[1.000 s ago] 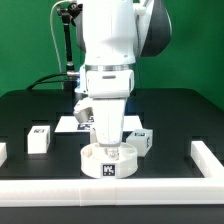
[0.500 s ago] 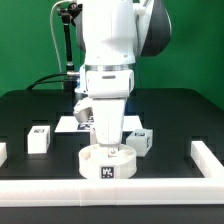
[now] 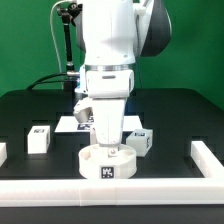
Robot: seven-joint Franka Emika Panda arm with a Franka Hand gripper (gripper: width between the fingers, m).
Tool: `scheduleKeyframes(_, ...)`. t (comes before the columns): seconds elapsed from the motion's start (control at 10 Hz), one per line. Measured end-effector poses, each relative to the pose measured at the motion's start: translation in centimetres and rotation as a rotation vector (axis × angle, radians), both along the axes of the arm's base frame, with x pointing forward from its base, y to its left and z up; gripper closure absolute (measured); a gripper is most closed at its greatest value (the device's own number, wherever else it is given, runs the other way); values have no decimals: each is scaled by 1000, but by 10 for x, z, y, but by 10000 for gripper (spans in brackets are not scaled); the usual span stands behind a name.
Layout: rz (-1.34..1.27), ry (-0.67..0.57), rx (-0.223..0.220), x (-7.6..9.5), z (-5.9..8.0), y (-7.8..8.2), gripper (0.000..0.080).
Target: Assemble stool
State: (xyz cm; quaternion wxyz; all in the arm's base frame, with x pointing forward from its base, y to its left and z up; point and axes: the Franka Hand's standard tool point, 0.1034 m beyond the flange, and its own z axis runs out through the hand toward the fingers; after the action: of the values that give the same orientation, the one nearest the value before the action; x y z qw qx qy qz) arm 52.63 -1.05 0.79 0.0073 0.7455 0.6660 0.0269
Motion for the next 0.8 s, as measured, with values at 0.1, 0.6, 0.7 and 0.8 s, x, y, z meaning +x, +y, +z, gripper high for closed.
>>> scheduleKeyframes(0.1, 7, 2, 1, 3, 0, 4, 760)
scheduleKeyframes(0.6, 4, -11, 24, 21, 1, 48, 760)
scheduleKeyframes(0.7, 9, -18, 28, 25, 1, 57, 760)
scheduleKeyframes(0.8, 6, -23, 33, 29, 2, 67, 760)
